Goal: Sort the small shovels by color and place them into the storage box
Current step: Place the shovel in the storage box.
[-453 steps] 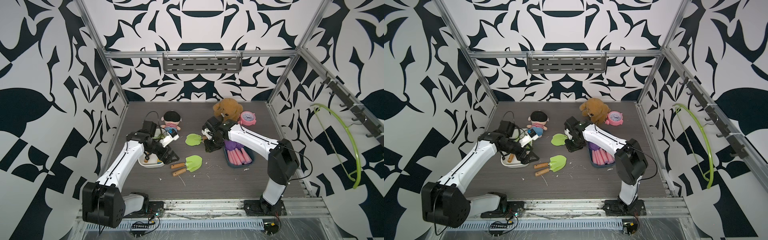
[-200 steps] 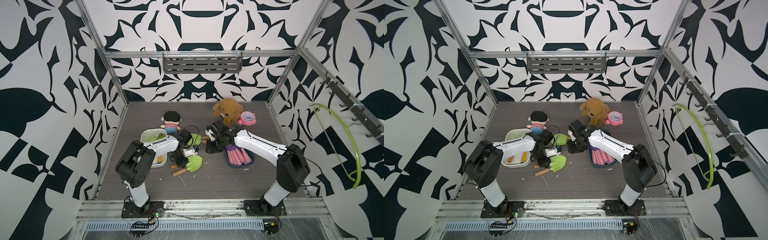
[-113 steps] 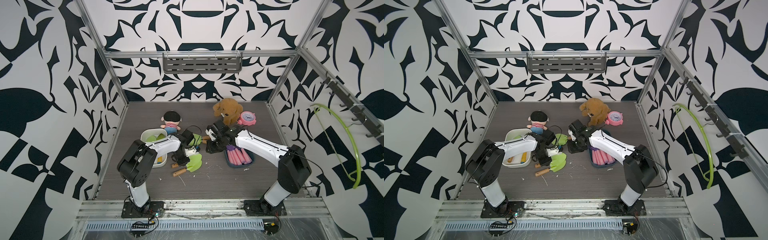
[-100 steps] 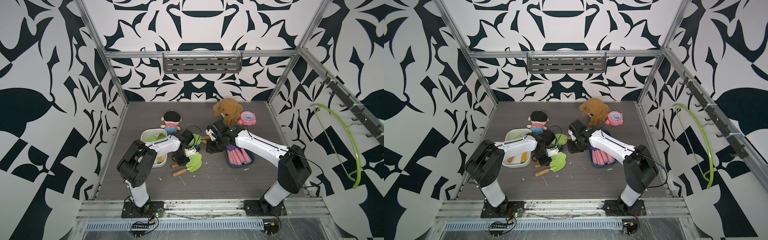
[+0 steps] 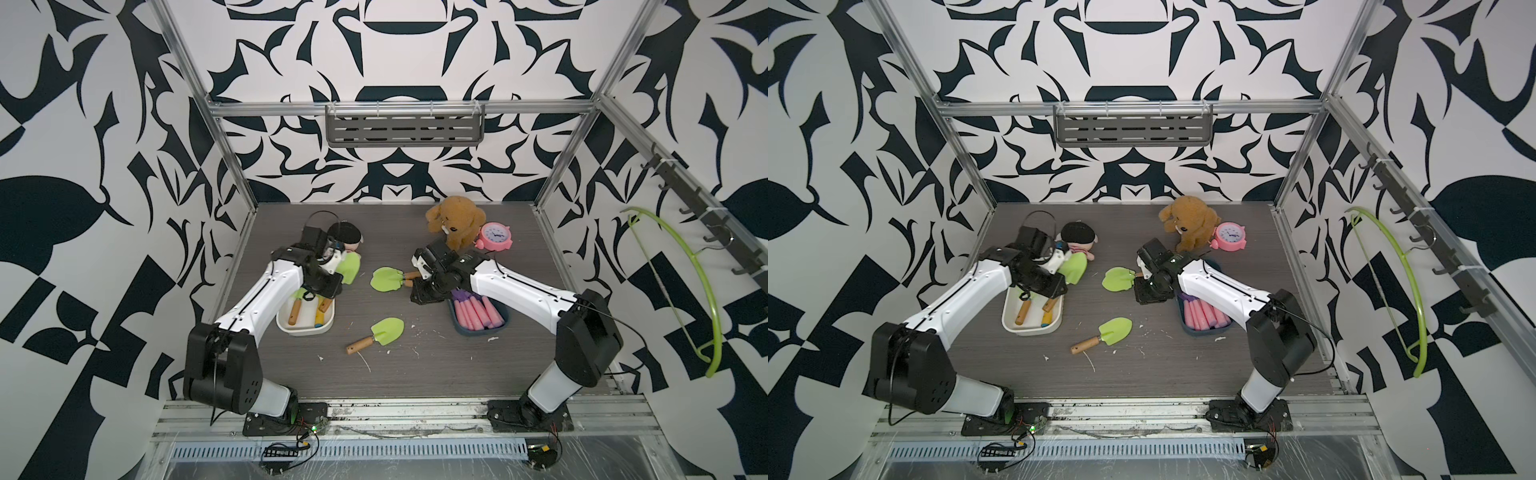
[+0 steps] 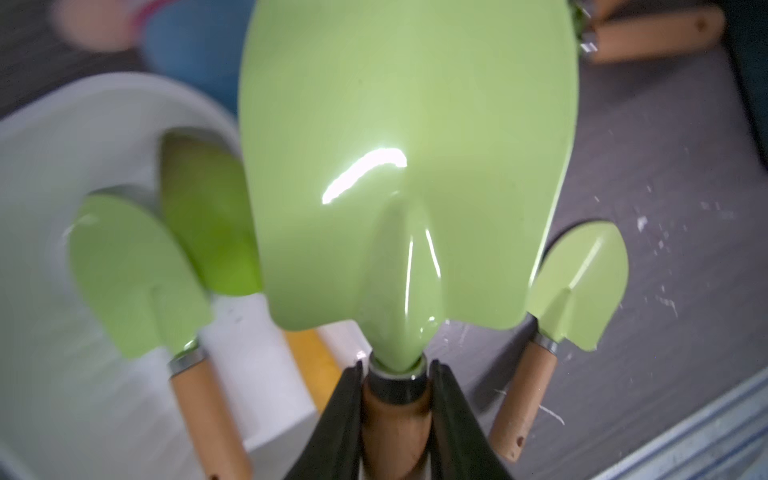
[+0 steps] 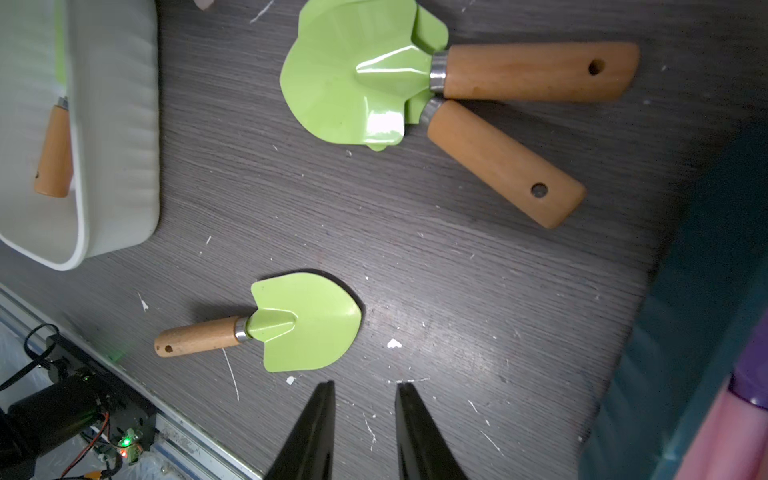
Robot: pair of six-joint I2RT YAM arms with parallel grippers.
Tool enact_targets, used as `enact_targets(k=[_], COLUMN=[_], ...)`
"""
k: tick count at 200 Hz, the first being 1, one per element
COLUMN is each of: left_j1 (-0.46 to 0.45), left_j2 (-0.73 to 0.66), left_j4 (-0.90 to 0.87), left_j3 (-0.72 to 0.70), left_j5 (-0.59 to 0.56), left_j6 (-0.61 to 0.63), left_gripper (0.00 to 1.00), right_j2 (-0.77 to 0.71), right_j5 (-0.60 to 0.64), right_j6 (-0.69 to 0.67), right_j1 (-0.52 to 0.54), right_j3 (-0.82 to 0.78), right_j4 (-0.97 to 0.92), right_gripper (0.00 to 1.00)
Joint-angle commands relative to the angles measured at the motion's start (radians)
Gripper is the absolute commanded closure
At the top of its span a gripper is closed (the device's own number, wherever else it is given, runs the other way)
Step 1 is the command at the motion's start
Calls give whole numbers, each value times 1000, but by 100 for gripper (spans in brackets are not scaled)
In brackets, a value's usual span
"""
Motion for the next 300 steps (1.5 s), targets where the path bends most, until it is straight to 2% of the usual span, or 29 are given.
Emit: enact_targets(k=[1, 18, 48, 71, 118, 133, 156, 178, 272, 300], left_j1=[75, 135, 196, 196, 196, 196, 196, 196, 196, 196], left_j2=[-22, -17, 31, 86, 180, 189, 197, 204, 236, 176], left_j4=[29, 61, 91, 98, 101, 110, 118, 126, 123, 120], left_j3=[-67, -98, -119, -116, -103, -108, -114, -119, -108, -101], left_j5=[-33, -79, -70, -53, -76, -87, -91, -98, -110, -97], left_j6=[-137, -190, -239, -250, -262, -267, -266, -267, -272, -246], left_gripper=[100, 100, 100, 100, 93, 89, 75, 68, 64, 57], right_j2=[13, 25, 29, 25, 27, 31, 39, 46, 45, 43], right_j5=[-4, -11, -13, -10, -3, -2, -4, -7, -8, -5], right_j6=[14, 11, 4, 2, -6, -7, -8, -8, -12, -26], right_j1=[7, 11, 13, 13, 13, 14, 14, 15, 15, 14], right_j3=[30, 39, 40, 35, 33, 35, 40, 44, 42, 60], right_j4=[36, 37, 43, 46, 46, 46, 47, 49, 48, 23], right_gripper=[70, 70, 70, 70, 70, 70, 70, 70, 70, 70])
